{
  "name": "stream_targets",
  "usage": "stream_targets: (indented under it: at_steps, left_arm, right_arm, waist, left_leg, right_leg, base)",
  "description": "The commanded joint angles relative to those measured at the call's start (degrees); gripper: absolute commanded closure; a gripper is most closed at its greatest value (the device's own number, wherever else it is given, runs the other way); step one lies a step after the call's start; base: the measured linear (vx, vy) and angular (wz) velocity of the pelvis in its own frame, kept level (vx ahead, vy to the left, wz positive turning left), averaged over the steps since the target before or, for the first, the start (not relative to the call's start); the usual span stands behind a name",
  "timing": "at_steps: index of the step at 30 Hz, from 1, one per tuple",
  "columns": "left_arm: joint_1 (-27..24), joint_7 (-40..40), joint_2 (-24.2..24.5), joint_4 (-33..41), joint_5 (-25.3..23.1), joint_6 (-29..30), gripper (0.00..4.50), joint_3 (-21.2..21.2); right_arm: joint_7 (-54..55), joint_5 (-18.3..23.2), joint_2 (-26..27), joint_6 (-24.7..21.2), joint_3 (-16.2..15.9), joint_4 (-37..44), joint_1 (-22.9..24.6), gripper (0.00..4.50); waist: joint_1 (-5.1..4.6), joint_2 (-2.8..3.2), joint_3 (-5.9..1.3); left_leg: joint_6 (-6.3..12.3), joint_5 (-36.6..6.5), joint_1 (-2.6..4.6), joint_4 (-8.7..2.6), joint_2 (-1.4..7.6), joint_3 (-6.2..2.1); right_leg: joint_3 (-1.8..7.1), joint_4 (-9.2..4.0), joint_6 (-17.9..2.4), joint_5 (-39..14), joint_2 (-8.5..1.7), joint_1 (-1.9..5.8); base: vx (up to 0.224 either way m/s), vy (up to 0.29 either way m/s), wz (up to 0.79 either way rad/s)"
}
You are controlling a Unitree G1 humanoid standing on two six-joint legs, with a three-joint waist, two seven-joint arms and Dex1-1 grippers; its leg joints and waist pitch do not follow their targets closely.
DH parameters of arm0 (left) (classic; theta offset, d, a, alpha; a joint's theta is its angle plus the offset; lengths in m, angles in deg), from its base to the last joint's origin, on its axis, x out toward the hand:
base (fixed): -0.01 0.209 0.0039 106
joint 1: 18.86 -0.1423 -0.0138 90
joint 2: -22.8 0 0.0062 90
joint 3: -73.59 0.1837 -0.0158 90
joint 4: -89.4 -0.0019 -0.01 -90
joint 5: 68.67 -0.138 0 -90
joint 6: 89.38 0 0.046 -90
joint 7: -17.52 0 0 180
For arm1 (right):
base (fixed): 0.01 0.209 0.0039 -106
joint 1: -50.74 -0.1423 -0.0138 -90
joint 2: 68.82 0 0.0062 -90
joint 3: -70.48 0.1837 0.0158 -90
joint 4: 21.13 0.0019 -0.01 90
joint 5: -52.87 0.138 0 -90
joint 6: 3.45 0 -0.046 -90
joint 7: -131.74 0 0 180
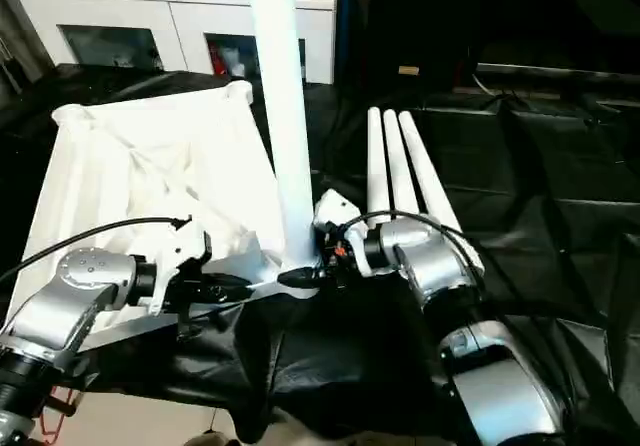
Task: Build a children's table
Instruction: Rotate leg to tighten
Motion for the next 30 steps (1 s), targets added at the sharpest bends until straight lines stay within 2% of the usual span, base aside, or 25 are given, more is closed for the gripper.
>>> stream_targets:
  at_steps: [1,2,3,5,6,7,8,9,10,11,14,15,16,17,19,21,24,26,28,29,30]
  left_arm:
    - [2.5,-2.2,-3.9,1.5,1.4,-0.6,4.50,1.1]
    - [2.8,-3.0,-4.4,1.1,1.2,-0.6,4.50,0.9]
    - [4.1,-6.5,-6.3,-0.9,0.2,-0.7,4.50,0.2]
    - [5.5,-10.0,-8.1,-2.5,-0.6,0.0,4.50,-0.4]
    - [6.4,-12.1,-9.4,-3.6,-1.0,0.2,4.50,-0.7]
    - [7.3,-14.5,-10.6,-4.7,-1.6,0.6,4.50,-0.9]
    - [8.0,-16.7,-11.7,-5.4,-2.1,1.2,4.50,-1.2]
    - [8.0,-16.7,-11.7,-5.4,-2.1,1.2,4.50,-1.2]
    - [9.0,-19.7,-13.2,-6.3,-2.7,2.5,4.50,-1.6]
    - [9.5,-21.4,-13.9,-6.8,-3.0,3.1,4.50,-1.9]
    - [11.0,-25.9,-16.9,-8.5,-3.7,3.9,4.50,-2.7]
    - [11.1,-26.3,-17.2,-8.8,-3.8,3.8,4.50,-2.7]
    - [11.1,-26.2,-17.6,-8.7,-4.0,3.6,4.50,-2.4]
    - [11.0,-26.0,-17.6,-8.6,-4.1,3.4,4.50,-2.2]
    - [10.6,-25.2,-17.3,-8.0,-4.2,2.9,4.50,-1.7]
    - [10.5,-24.9,-17.1,-7.8,-4.1,2.8,4.50,-1.6]
    - [8.7,-21.1,-14.9,-5.7,-3.8,2.0,4.50,-0.2]
    - [7.7,-18.6,-13.6,-4.1,-3.0,1.1,4.50,0.1]
    - [6.5,-14.6,-11.8,-2.0,-1.6,-0.6,4.50,0.5]
    - [5.8,-12.2,-10.6,-0.9,-1.0,-0.8,4.50,0.8]
    - [5.6,-11.4,-10.0,-0.5,-0.8,-0.5,4.50,0.9]
  right_arm:
    - [8.3,-0.9,4.0,-0.7,0.3,-2.3,-0.4,1.70]
    - [9.9,-0.9,4.4,-0.8,0.7,-2.8,-0.6,1.70]
    - [16.8,-0.8,6.4,-1.4,2.7,-5.4,-1.5,1.70]
    - [22.5,-0.4,8.2,-2.1,4.4,-7.2,-2.3,1.72]
    - [26.3,0.3,9.6,-2.6,5.8,-8.5,-2.8,1.72]
    - [30.4,1.1,11.1,-3.2,7.4,-9.8,-3.4,1.72]
    - [33.9,1.7,12.3,-3.7,8.6,-10.9,-3.9,1.72]
    - [33.9,1.7,12.3,-3.7,8.6,-10.9,-3.9,1.72]
    - [39.2,1.9,14.0,-3.7,10.1,-12.7,-4.9,1.72]
    - [41.0,1.8,14.7,-3.4,10.4,-13.3,-5.2,1.72]
    - [46.0,0.1,16.5,-0.3,10.1,-15.4,-6.2,1.72]
    - [46.3,-0.3,16.8,0.6,10.0,-15.8,-6.4,1.72]
    - [46.1,0.2,17.1,1.6,10.8,-16.1,-6.7,1.37]
    - [45.9,0.6,17.3,1.9,11.4,-16.3,-6.9,1.37]
    - [45.2,1.0,17.1,2.1,12.0,-16.2,-7.2,1.00]
    - [44.9,1.0,16.9,2.2,12.0,-16.2,-7.4,0.96]
    - [41.7,0.4,14.9,3.5,11.1,-15.8,-8.1,0.58]
    - [37.5,0.4,13.5,4.3,10.1,-15.5,-8.1,0.58]
    - [30.1,-0.2,11.1,5.8,8.4,-14.1,-7.4,0.58]
    - [24.9,-0.4,9.6,6.6,7.2,-12.7,-6.6,0.58]
    - [22.7,-0.3,9.0,6.7,6.7,-11.9,-6.3,0.58]
  waist:
    - [-0.19,0.17,-4.00]
    - [-0.45,0.29,-3.91]
    - [-0.69,0.26,-3.92]
    - [-1.14,0.06,-3.97]
    - [-1.34,-0.13,-3.93]
    - [-1.52,-0.11,-3.90]
    - [-1.81,-0.13,-3.92]
    - [-1.89,-0.13,-4.02]
    - [-1.98,-0.45,-3.90]
    - [-1.96,-0.34,-3.96]
    - [-1.77,-0.69,-4.08]
    - [-1.66,-0.64,-4.09]
    - [-1.64,-0.62,-4.12]
    - [-1.56,-0.80,-4.24]
    - [-1.52,-0.66,-4.25]
    - [-1.52,-0.54,-4.26]
    - [-1.52,-0.31,-4.35]
    - [-1.69,0.13,-4.35]
    - [-1.60,0.08,-4.46]
    - [-1.50,-0.10,-4.43]
    - [-1.25,0.03,-4.47]
  left_leg:
    - [1.89,-13.0,0.51,-3.96,1.10,-0.15]
    - [1.54,-13.4,0.65,-3.96,1.01,-0.05]
    - [0.87,-13.6,0.61,-4.00,0.87,-0.14]
    - [0.00,-13.8,0.75,-4.02,0.68,-0.24]
    - [0.00,-14.2,0.72,-4.09,0.70,-0.28]
    - [0.14,-14.3,0.83,-3.96,0.67,-0.15]
    - [0.11,-14.2,0.73,-3.95,0.56,-0.19]
    - [0.10,-13.7,0.64,-3.97,0.57,-0.28]
    - [0.45,-13.8,0.71,-3.93,0.58,-0.14]
    - [0.49,-13.5,0.71,-3.86,0.56,-0.14]
    - [0.66,-12.5,0.71,-3.79,0.65,-0.04]
    - [0.98,-12.1,0.48,-3.84,0.66,-0.06]
    - [1.15,-11.9,0.46,-3.84,0.68,-0.05]
    - [1.59,-11.2,0.35,-3.78,0.69,-0.02]
    - [2.14,-10.4,0.25,-3.78,0.68,0.01]
    - [2.41,-10.0,0.22,-3.73,0.67,0.05]
    - [2.63,-10.0,0.11,-3.73,0.73,-0.06]
    - [2.77,-10.6,0.12,-3.65,0.78,-0.05]
    - [3.03,-10.6,0.15,-3.61,0.92,-0.09]
    - [3.84,-9.9,-0.01,-3.52,1.02,0.11]
    - [4.27,-9.7,0.10,-3.45,1.16,0.09]
  right_leg:
    - [2.37,-4.41,-11.4,-16.8,-3.87,3.13]
    - [2.40,-4.65,-11.2,-17.6,-3.80,2.91]
    - [2.41,-4.68,-10.9,-18.7,-3.89,3.06]
    - [2.34,-4.81,-10.1,-20.2,-3.85,3.11]
    - [2.28,-5.00,-9.7,-20.8,-3.85,3.17]
    - [2.39,-5.08,-9.7,-21.0,-3.85,2.92]
    - [2.36,-5.14,-9.5,-21.6,-3.93,3.04]
    - [2.33,-5.04,-9.5,-21.3,-3.95,3.18]
    - [2.32,-5.28,-9.2,-21.7,-3.91,2.90]
    - [2.33,-5.19,-9.2,-21.6,-3.96,2.93]
    - [2.32,-5.14,-9.3,-20.6,-4.07,2.88]
    - [2.34,-5.01,-9.4,-19.4,-4.07,3.02]
    - [2.35,-4.89,-9.5,-18.7,-4.03,3.00]
    - [2.43,-4.67,-9.8,-17.0,-4.05,3.13]
    - [2.39,-4.52,-10.2,-15.3,-4.02,3.22]
    - [2.40,-4.43,-10.7,-14.3,-4.02,3.27]
    - [2.36,-4.25,-11.1,-13.2,-4.04,3.41]
    - [2.33,-4.16,-11.9,-12.3,-4.02,3.39]
    - [2.31,-4.03,-12.5,-11.3,-4.06,3.48]
    - [2.32,-3.82,-13.4,-8.9,-3.84,3.49]
    - [2.22,-3.52,-13.8,-8.0,-3.80,3.51]
  base:
    - [0.000,0.000,0.00]
    - [0.000,0.000,0.00]
    - [0.000,0.000,0.00]
    - [0.000,0.000,0.00]
    - [0.000,0.000,0.00]
    - [0.000,0.000,0.00]
    - [0.000,0.000,0.00]
    - [0.000,0.000,0.00]
    - [0.000,0.000,0.00]
    - [0.000,0.000,0.00]
    - [0.000,0.000,0.00]
    - [0.000,0.000,0.00]
    - [0.000,0.000,0.00]
    - [0.000,0.000,0.00]
    - [0.000,0.000,0.00]
    - [0.000,0.000,0.00]
    - [0.000,0.000,0.00]
    - [0.000,0.000,0.00]
    - [0.000,0.000,0.00]
    - [0.000,0.000,0.00]
    - [0.000,0.000,0.00]
